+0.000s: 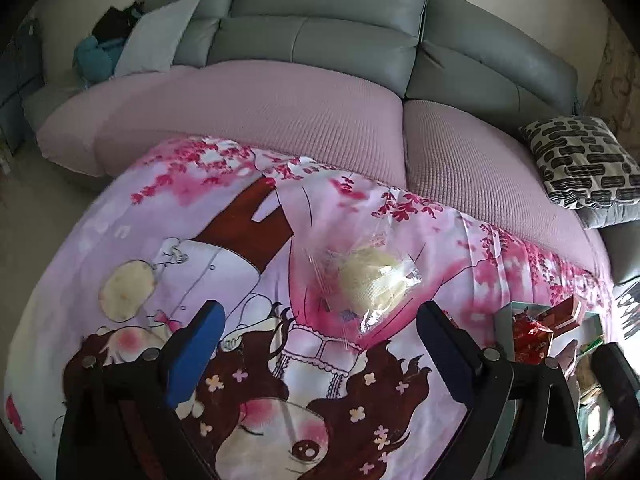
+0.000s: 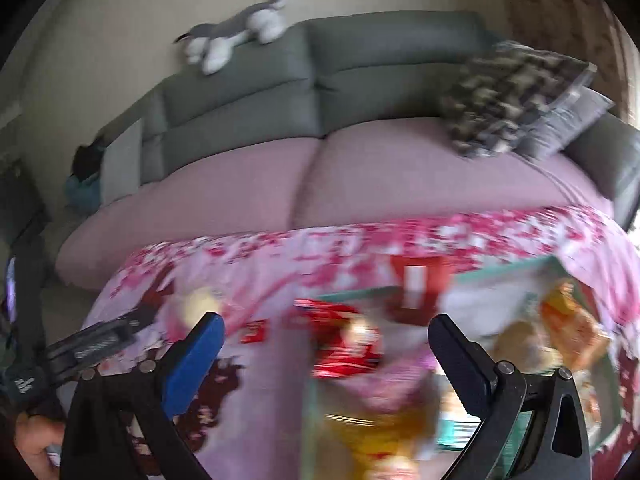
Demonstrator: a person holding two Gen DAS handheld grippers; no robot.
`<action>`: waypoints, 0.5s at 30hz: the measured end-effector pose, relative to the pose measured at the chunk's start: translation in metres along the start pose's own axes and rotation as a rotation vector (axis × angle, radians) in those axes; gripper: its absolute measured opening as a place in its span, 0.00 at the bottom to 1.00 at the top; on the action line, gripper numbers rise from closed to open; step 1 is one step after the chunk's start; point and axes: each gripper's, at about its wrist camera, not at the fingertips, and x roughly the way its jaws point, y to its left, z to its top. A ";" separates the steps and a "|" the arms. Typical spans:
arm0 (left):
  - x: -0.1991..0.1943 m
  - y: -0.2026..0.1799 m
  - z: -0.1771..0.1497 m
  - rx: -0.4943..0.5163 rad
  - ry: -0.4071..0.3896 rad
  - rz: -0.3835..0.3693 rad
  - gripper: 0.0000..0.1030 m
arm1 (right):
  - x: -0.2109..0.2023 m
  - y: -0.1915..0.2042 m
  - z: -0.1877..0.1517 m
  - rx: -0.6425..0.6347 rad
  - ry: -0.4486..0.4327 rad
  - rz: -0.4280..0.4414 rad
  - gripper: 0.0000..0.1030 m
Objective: Organize snacks
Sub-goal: 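Move both open tools back toward the bread bun bag and red candy, then grasp the bread bun bag with the left tool while the right tool grasps the small red candy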
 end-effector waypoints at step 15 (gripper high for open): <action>0.073 -0.028 0.016 0.241 0.157 -0.114 0.92 | 0.107 0.045 -0.021 -0.084 0.232 0.036 0.53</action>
